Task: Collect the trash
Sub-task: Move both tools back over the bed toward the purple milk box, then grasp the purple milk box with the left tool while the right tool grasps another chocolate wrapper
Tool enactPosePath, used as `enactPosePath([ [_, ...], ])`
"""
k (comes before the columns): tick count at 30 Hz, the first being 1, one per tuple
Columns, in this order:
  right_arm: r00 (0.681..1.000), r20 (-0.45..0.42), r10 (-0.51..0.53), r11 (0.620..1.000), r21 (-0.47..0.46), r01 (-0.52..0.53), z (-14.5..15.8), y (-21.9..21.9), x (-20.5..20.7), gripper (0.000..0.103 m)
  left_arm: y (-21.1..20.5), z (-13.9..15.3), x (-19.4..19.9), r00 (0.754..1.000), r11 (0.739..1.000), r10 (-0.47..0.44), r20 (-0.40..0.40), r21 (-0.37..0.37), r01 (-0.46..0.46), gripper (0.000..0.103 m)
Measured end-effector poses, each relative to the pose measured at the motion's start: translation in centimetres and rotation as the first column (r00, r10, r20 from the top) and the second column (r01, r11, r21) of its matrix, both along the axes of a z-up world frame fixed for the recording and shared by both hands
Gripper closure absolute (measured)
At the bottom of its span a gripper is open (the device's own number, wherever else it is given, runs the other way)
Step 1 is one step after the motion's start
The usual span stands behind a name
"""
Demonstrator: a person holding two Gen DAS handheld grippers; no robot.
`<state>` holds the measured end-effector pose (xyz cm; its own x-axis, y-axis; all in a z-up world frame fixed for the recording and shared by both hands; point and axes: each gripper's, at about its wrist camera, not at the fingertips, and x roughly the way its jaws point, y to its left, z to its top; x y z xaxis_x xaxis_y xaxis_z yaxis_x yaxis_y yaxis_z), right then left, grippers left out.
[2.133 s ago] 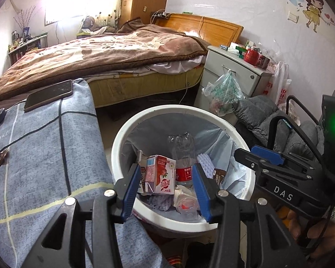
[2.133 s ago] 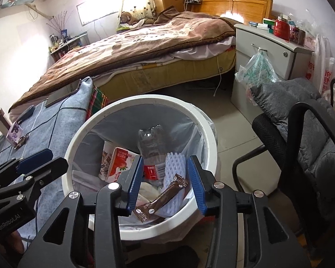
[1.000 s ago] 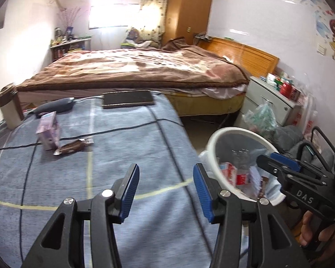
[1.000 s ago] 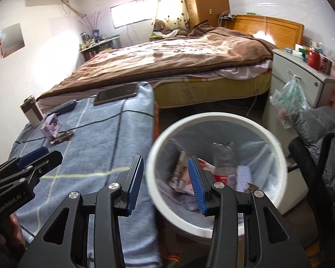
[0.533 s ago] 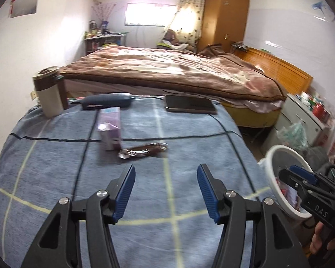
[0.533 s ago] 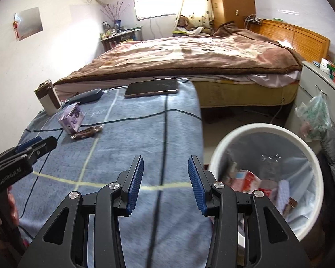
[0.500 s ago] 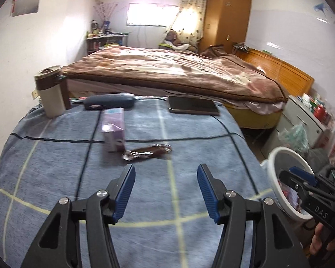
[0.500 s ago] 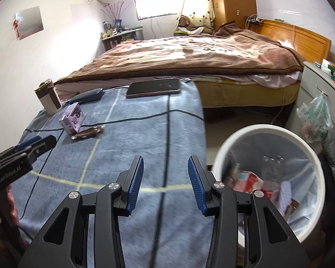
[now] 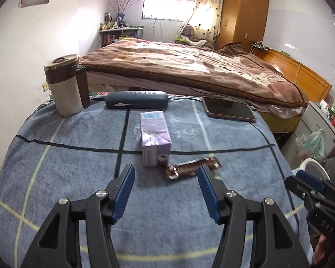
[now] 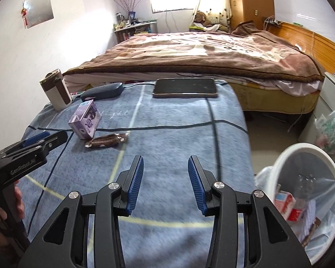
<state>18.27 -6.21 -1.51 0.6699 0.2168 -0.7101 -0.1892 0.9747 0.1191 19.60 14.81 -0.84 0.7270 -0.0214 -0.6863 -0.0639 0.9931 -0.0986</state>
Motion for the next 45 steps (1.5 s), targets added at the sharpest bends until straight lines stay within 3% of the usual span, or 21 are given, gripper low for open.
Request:
enactPosePath([
  [19, 0.999, -0.049, 0.025, 0.999, -0.025, -0.026, -1.6, 3.0, 3.7, 0.059, 0.8, -2.5, 5.9, 0.998, 0.999, -0.008, -0.056, 0.049, 0.011, 0.043],
  [21, 0.998, -0.055, 0.043, 0.999, -0.019, -0.044, -1.8, 3.5, 4.1, 0.059, 1.2, -2.6, 6.1, 0.998, 0.999, -0.004, -0.058, 0.05, 0.007, 0.047],
  [23, 0.996, -0.063, 0.064, 0.998, -0.013, -0.065, -2.0, 3.9, 4.5, 0.059, 1.6, -2.7, 6.2, 0.998, 0.999, 0.0, -0.06, 0.053, 0.004, 0.063],
  [29, 0.988, -0.06, 0.145, 0.988, -0.037, -0.147, -2.5, 6.0, 5.4, 0.059, 2.8, -2.5, 5.9, 0.998, 0.995, 0.005, -0.058, 0.102, 0.001, 0.063],
  [37, 0.973, -0.031, 0.231, 0.972, -0.033, -0.232, -2.1, 8.0, 6.7, 0.059, 5.1, -2.4, 4.3, 0.998, 0.997, 0.024, -0.056, 0.073, -0.02, 0.063],
  [41, 0.966, -0.078, 0.245, 0.964, -0.087, -0.252, -3.6, 9.2, 7.9, 0.059, 5.9, -2.3, 3.6, 0.998, 0.998, 0.026, -0.057, 0.055, -0.023, 0.063],
  [45, 0.952, -0.123, 0.282, 0.958, -0.019, -0.286, -4.3, 9.3, 7.9, 0.059, 6.6, -2.3, 3.1, 0.998, 0.999, 0.037, -0.053, 0.041, -0.035, 0.063],
])
